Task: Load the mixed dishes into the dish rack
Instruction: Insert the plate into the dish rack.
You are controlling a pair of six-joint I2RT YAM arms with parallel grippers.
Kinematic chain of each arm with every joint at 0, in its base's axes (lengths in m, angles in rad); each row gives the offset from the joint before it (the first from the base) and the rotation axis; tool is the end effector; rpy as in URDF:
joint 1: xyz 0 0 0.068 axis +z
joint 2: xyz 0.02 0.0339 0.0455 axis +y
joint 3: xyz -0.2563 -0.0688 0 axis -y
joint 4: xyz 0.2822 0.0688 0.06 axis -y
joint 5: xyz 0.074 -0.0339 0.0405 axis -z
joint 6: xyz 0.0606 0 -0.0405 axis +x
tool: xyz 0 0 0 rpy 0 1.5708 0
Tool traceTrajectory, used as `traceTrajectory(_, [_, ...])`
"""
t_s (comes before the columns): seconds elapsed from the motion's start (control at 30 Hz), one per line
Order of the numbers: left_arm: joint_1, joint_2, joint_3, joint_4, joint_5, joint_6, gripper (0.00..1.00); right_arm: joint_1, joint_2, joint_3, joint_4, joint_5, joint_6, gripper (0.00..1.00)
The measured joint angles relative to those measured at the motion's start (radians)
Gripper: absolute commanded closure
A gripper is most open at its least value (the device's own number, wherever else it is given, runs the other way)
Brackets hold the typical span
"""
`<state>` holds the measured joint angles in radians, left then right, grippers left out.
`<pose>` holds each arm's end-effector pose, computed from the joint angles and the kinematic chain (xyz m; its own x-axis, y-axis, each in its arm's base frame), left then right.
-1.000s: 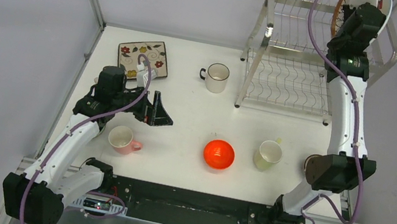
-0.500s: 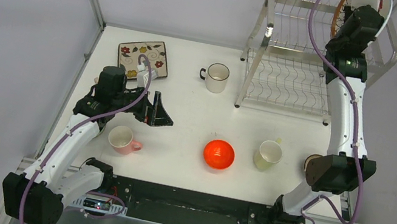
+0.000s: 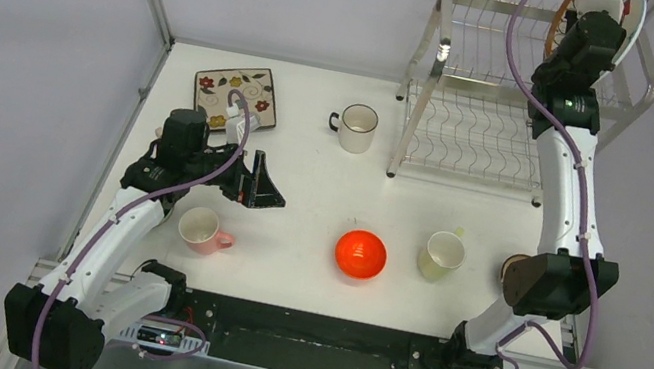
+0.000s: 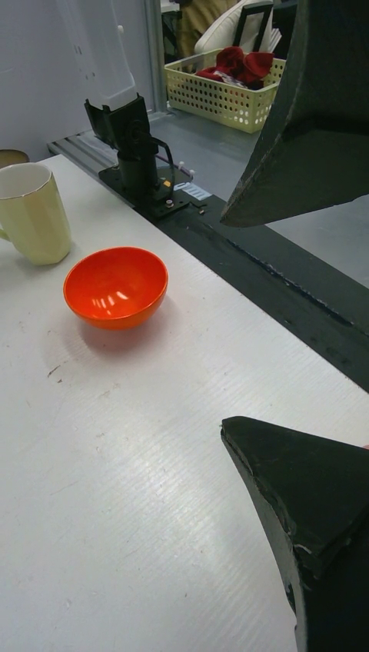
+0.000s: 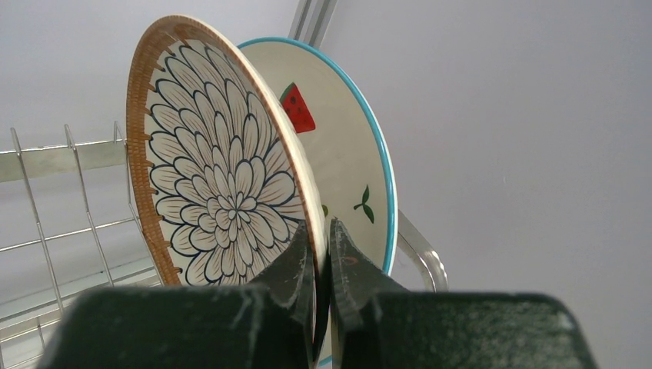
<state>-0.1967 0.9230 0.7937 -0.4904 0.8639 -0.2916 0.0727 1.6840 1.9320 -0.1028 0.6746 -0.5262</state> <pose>0.2315 -0.0931 0.2752 -0.7566 -0.0396 -0.6527 0.5393 0.5268 -0.6570 0.4295 -0.0067 0.5131 -0.1563 -0.4047 -0.9010 0.5564 0.7176 -0.4188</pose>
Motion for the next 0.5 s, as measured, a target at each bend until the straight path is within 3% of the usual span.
traceTrajectory(0.13, [0.0, 0.0, 0.0, 0.0, 0.0, 0.001, 0.01, 0.0, 0.0, -0.003, 0.003, 0.0, -0.005, 1.0])
traceTrajectory(0.37, [0.0, 0.0, 0.0, 0.0, 0.0, 0.001, 0.01, 0.001, -0.018, -0.069, 0.059, -0.011, -0.008, 0.67])
traceTrajectory(0.5, [0.0, 0.0, 0.0, 0.0, 0.0, 0.001, 0.01, -0.006, -0.029, -0.093, 0.061, -0.008, -0.004, 0.63])
